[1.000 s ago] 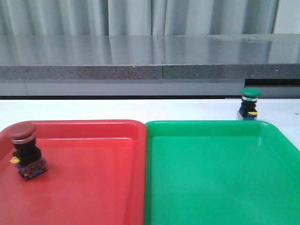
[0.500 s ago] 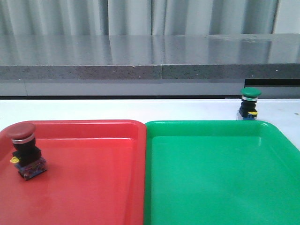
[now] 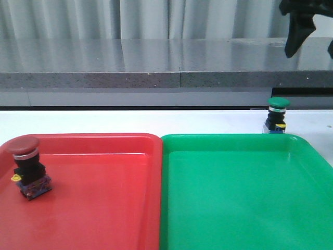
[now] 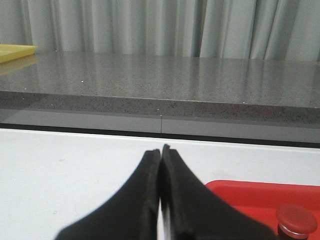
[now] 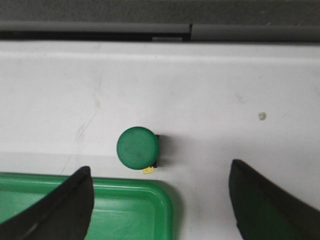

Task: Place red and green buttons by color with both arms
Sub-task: 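Lower the right gripper onto the green button and close on it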

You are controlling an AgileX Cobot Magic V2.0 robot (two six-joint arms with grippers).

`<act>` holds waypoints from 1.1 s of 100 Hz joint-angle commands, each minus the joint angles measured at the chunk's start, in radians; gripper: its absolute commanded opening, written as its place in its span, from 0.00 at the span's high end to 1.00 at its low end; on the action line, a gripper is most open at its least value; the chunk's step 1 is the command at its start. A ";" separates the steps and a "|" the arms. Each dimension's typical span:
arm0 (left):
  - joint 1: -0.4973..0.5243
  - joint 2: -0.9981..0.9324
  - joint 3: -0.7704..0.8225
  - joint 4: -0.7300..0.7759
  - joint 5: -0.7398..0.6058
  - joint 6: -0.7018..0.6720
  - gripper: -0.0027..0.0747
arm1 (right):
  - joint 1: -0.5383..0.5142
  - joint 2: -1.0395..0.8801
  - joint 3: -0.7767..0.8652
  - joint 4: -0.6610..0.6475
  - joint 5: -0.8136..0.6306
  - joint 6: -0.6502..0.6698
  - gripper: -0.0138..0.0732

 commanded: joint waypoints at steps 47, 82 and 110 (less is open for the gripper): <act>-0.002 -0.031 0.012 -0.004 -0.077 -0.003 0.99 | 0.025 0.275 -0.319 0.012 0.235 0.004 0.19; -0.002 -0.031 0.012 -0.004 -0.077 -0.003 0.99 | 0.025 0.355 -0.359 0.024 0.235 0.004 0.25; -0.002 -0.031 0.012 -0.004 -0.077 -0.003 0.99 | 0.025 0.356 -0.361 0.024 0.223 0.004 0.56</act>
